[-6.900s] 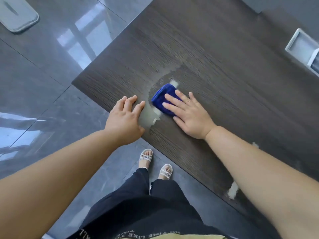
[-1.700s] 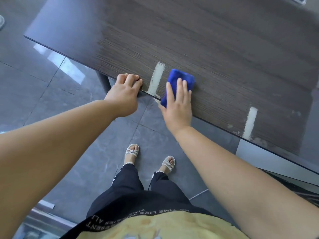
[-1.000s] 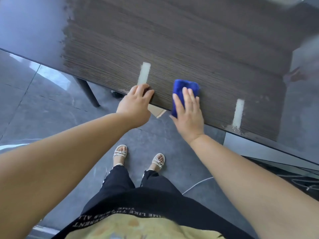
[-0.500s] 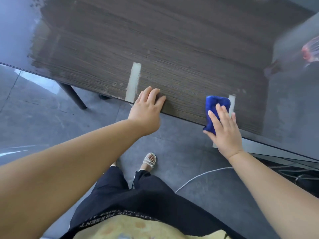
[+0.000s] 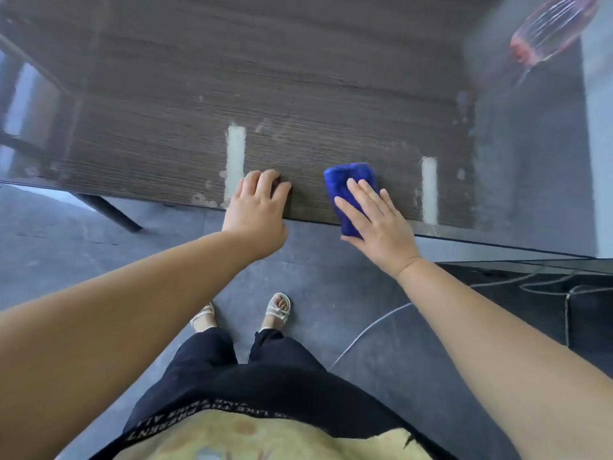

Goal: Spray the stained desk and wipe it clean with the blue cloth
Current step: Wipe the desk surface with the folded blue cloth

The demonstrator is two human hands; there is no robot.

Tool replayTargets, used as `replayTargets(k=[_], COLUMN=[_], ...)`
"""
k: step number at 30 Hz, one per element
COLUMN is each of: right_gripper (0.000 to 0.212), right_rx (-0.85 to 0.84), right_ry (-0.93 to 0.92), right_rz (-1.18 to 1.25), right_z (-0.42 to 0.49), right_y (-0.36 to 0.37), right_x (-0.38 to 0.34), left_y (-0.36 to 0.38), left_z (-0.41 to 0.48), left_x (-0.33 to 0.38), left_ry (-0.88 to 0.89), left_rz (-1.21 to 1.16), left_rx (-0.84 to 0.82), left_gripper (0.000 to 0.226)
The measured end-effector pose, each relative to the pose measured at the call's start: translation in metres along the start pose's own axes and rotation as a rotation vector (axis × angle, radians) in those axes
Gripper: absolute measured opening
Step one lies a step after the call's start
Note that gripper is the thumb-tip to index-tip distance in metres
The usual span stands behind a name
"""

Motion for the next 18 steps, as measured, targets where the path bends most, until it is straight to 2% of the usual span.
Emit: replayTargets(k=[4,8,15,18], right_gripper=[0.087,0.087,0.084,0.083], right_rx=[-0.018,-0.026,0.021,-0.032], right_ry=[0.247,0.352,0.140,0.027], right_rz=[-0.027,0.034,0.070,0.100], right_z=[-0.069,-0.070,0.002,-0.004], right_y=[-0.032,-0.032,0.000,-0.010], right_x=[0.059,0.056,-0.013,0.005], left_y=[0.001,0.003,-0.002,-0.003], left_z=[0.013,0.019,0.021,0.022], left_x=[0.031,0.046,0.043,0.044], left_ry=[0.110,0.122,0.144,0.150], left_rz=[0.068,0.198,0.286,0.316], left_rx=[-0.051,-0.125,-0.165,-0.172], left_gripper=[0.067,0.068,0.073,0.076])
Point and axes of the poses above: each hand's wrist, its own z-axis towards the middle knuckle, its own y-axis out of the palm, x = y × z, the point moved 1 cm from there along z, towards the middle knuckle, and after that the axes turned 9 degrees about z, right-handed, at the moved point
